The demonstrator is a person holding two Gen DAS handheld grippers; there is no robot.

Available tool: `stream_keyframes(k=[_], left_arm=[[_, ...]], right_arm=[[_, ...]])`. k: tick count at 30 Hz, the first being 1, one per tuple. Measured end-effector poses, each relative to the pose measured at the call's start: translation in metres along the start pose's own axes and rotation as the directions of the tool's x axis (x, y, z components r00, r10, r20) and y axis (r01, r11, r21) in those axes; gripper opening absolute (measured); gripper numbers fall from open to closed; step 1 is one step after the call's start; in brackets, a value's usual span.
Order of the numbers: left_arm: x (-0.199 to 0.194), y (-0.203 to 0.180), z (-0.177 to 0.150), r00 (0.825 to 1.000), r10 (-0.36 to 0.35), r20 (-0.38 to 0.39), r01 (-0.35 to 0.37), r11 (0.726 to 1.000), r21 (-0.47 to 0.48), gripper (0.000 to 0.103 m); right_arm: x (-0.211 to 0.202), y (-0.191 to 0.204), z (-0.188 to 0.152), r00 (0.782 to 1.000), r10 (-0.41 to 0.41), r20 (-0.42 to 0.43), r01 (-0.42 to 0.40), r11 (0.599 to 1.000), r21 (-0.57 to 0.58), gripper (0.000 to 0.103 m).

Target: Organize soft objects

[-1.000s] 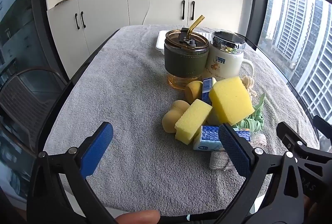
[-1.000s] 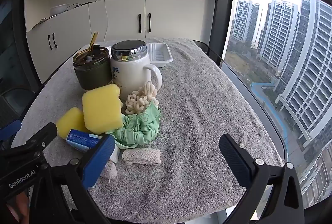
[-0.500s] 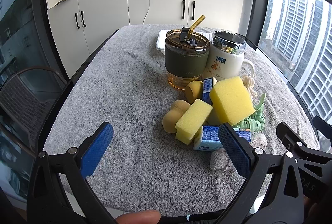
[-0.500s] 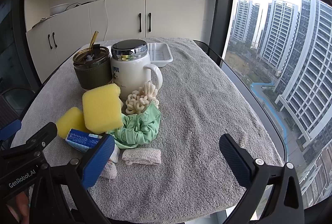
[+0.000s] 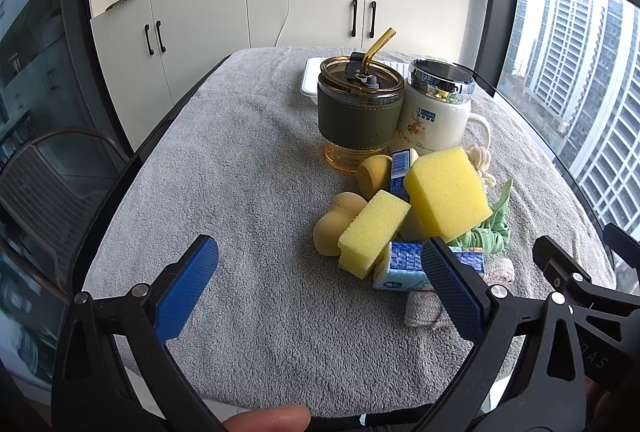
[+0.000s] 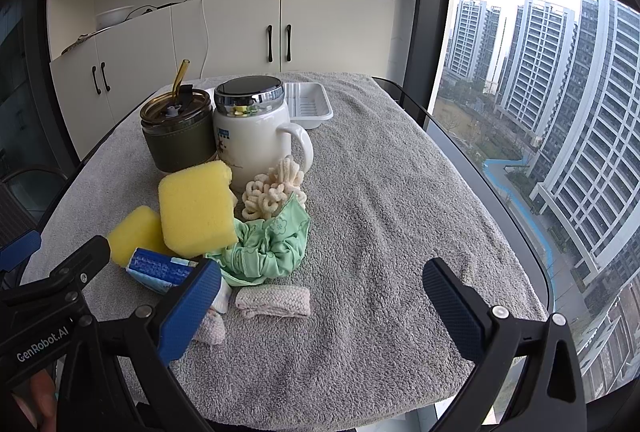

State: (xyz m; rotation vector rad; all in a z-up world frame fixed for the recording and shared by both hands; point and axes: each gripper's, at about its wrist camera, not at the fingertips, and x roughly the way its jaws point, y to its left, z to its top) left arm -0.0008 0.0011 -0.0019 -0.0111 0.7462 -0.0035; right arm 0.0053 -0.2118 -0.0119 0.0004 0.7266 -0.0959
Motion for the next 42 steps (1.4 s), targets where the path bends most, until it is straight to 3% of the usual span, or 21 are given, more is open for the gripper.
stream_keyframes(k=[42], left_arm=[[0.0020,-0.0006,-0.0008,1.000,-0.001,-0.003,0.001,1.000,-0.001,0.103]], right_arm=[[0.0005,0.0009,0.0000,1.000,-0.002,-0.003,0.002,1.000,-0.002,0.103]])
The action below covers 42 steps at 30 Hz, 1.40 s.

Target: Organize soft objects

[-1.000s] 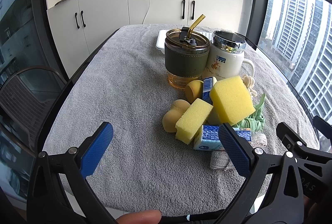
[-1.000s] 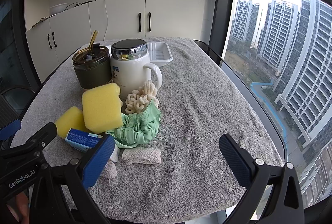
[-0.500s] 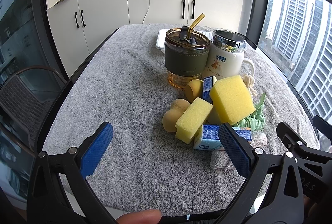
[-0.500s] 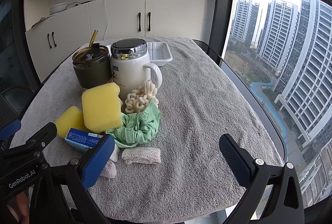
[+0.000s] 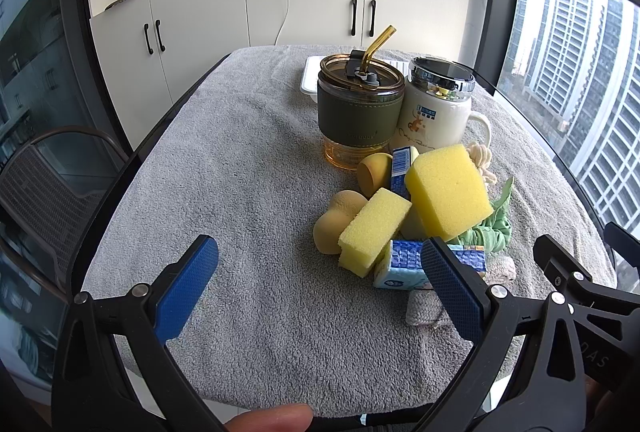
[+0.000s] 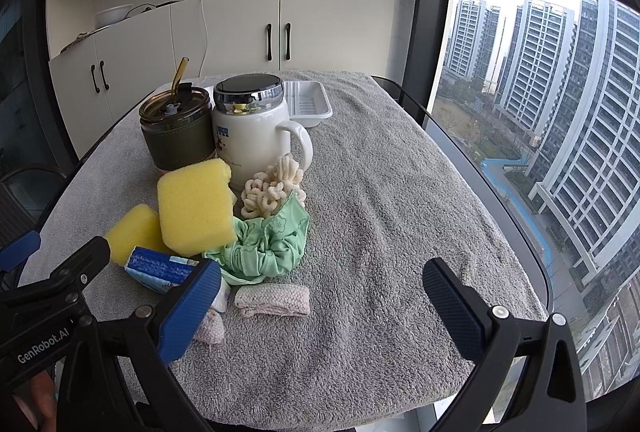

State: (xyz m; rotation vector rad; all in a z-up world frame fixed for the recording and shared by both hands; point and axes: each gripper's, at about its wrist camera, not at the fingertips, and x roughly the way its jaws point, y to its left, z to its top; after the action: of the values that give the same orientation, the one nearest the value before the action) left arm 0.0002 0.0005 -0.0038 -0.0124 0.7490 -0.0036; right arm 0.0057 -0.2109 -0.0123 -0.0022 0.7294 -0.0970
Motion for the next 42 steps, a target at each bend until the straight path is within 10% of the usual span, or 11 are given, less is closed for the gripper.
stream_keyframes(k=[24,42], left_arm=[[0.030,-0.004,-0.017,0.989,-0.126,-0.081,0.130,0.990,0.049,0.103],[0.049,-0.013,-0.048,0.912,-0.320,-0.256,0.364,0.920,0.147,0.101]], right_arm=[[0.020,-0.014,-0.005,0.999,0.024,-0.030,-0.023,1.000,0.011,0.103],[0.082,-0.007,-0.022,0.919,0.310,-0.244,-0.345,0.932,-0.115,0.085]])
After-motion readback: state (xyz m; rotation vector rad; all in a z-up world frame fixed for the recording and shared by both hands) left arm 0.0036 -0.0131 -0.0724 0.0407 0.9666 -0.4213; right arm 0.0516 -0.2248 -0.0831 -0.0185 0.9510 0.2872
